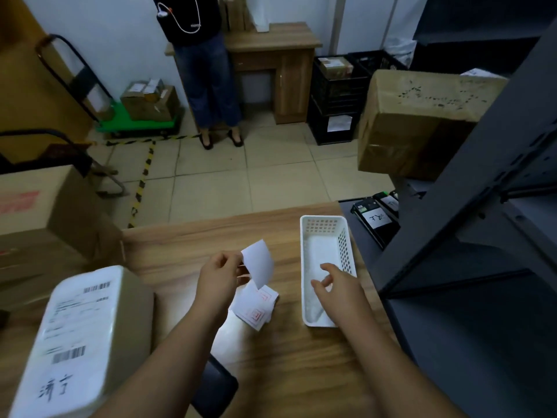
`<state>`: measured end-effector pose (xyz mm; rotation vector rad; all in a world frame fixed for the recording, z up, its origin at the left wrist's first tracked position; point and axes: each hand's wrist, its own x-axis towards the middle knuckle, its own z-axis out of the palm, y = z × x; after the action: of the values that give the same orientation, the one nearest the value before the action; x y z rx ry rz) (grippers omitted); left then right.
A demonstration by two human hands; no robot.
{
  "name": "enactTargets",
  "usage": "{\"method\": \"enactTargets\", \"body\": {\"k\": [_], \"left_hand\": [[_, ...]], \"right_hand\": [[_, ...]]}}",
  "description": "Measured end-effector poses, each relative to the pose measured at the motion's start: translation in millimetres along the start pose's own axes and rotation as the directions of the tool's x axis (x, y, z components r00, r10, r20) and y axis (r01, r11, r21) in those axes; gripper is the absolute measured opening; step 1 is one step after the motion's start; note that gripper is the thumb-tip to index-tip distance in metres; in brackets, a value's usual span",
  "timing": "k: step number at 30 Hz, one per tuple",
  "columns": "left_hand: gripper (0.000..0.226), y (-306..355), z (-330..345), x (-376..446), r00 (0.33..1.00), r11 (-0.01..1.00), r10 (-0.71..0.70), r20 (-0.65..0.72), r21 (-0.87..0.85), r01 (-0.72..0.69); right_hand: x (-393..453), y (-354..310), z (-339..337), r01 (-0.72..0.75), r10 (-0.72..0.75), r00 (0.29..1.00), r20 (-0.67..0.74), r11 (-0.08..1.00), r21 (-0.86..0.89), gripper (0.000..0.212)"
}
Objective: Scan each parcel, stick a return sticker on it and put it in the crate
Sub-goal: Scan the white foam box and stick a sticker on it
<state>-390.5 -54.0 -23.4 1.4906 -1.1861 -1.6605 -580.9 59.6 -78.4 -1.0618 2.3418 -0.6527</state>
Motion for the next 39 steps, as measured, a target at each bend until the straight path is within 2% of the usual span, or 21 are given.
{"method": "enactTargets", "body": {"k": [2, 5, 8, 11, 14, 16, 17, 18, 19, 21, 23, 26, 29, 32, 36, 39], "left_hand": [[0.014, 4, -13, -3, 1.000, 1.000, 0.007, -0.018, -0.003, -0.007], [0.016, 13, -45, -9, 0.998, 0.999, -0.004, -0.063, -0.043, 0.001], [0.016, 22, -96, -18, 0.991, 0.991, -0.040, -0.125, -0.135, 0.023], [0.018, 24, -161, -24, 0.978, 0.973, -0.106, -0.179, -0.220, 0.065], [0.021, 19, -219, -31, 0.976, 0.954, -0.148, -0.162, -0.284, 0.097], [0.017, 17, -251, -34, 0.974, 0.944, -0.158, -0.163, -0.315, 0.101], [0.016, 17, -265, -36, 0.974, 0.938, -0.162, -0.160, -0.331, 0.101], [0.017, 16, -279, -36, 0.976, 0.935, -0.162, -0.145, -0.340, 0.105], [0.018, 15, -292, -36, 0.979, 0.936, -0.159, -0.128, -0.336, 0.108], [0.016, 12, -317, -36, 0.987, 0.958, -0.125, -0.100, -0.272, 0.094], [0.015, 12, -339, -38, 0.995, 0.967, -0.082, -0.048, -0.245, 0.068], [0.024, 14, -362, -41, 0.997, 0.962, -0.068, 0.044, -0.261, 0.077], [0.019, 9, -375, -39, 0.992, 0.997, -0.051, 0.116, -0.058, 0.058], [0.016, 2, -372, -43, 0.980, 0.997, -0.051, 0.192, 0.062, 0.039], [0.013, -5, -365, -45, 0.987, 0.996, -0.044, 0.157, 0.084, 0.031], [0.009, -11, -359, -48, 0.991, 0.994, -0.021, 0.132, 0.105, 0.007]], "right_hand": [[-12, -32, 10, 0.211, -0.213, 0.977, 0.026, 0.975, 0.066, 0.047], [-34, -85, 37, 0.467, -0.471, 0.879, 0.069, 0.882, 0.064, 0.056], [-54, -132, 71, 0.594, -0.595, 0.804, 0.018, 0.804, 0.030, 0.053], [-75, -176, 112, 0.719, -0.715, 0.692, -0.104, 0.695, 0.010, 0.044], [-94, -217, 147, 0.792, -0.779, 0.597, -0.190, 0.611, -0.015, 0.025], [-106, -239, 165, 0.813, -0.796, 0.567, -0.213, 0.583, -0.013, 0.013], [-112, -250, 172, 0.808, -0.791, 0.576, -0.206, 0.589, 0.001, 0.010], [-119, -259, 176, 0.780, -0.761, 0.622, -0.187, 0.624, 0.053, 0.007], [-125, -269, 179, 0.710, -0.693, 0.704, -0.157, 0.687, 0.151, 0.004], [-135, -287, 181, 0.440, -0.476, 0.879, -0.013, 0.803, 0.402, 0.006], [-138, -301, 182, 0.172, -0.309, 0.938, 0.159, 0.810, 0.560, 0.007], [-139, -312, 181, -0.079, -0.217, 0.905, 0.366, 0.759, 0.646, 0.014], [-144, -313, 178, -0.200, -0.203, 0.844, 0.496, 0.739, 0.644, 0.018], [-151, -310, 176, -0.167, -0.199, 0.837, 0.510, 0.795, 0.584, 0.017], [-162, -304, 175, -0.080, -0.160, 0.882, 0.444, 0.876, 0.475, 0.014], [-165, -296, 176, -0.072, -0.118, 0.910, 0.397, 0.899, 0.432, 0.021]]}}
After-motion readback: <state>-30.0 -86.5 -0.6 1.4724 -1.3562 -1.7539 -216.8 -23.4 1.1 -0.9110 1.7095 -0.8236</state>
